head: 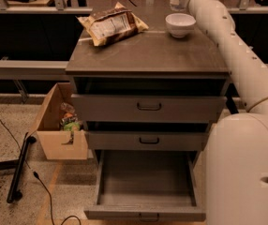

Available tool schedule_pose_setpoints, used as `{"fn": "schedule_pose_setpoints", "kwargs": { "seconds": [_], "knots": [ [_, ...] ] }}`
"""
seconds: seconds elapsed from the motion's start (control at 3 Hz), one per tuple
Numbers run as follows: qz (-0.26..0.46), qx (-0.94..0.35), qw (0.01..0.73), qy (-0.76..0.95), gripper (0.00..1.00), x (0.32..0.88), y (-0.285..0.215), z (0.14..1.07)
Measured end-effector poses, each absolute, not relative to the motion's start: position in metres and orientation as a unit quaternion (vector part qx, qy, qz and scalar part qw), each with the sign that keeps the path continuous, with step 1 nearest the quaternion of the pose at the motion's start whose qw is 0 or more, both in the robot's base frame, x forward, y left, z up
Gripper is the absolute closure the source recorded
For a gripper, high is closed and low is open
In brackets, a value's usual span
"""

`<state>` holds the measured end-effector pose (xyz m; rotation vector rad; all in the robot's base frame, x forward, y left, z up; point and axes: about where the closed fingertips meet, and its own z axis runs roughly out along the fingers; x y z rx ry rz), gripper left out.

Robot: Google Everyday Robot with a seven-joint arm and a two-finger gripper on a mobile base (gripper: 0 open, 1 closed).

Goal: Place blue plastic bottle into white bowl

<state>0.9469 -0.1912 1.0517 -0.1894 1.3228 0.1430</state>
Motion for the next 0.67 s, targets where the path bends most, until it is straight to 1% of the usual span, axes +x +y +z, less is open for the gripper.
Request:
{"fn": "schedule_pose_setpoints", "kwargs": {
  "seconds": [0.67],
  "knots": [
    [0.043,-0.093,0.792,0.601,1.0,0.9693,-0.2015,1.0415]
  ]
}}
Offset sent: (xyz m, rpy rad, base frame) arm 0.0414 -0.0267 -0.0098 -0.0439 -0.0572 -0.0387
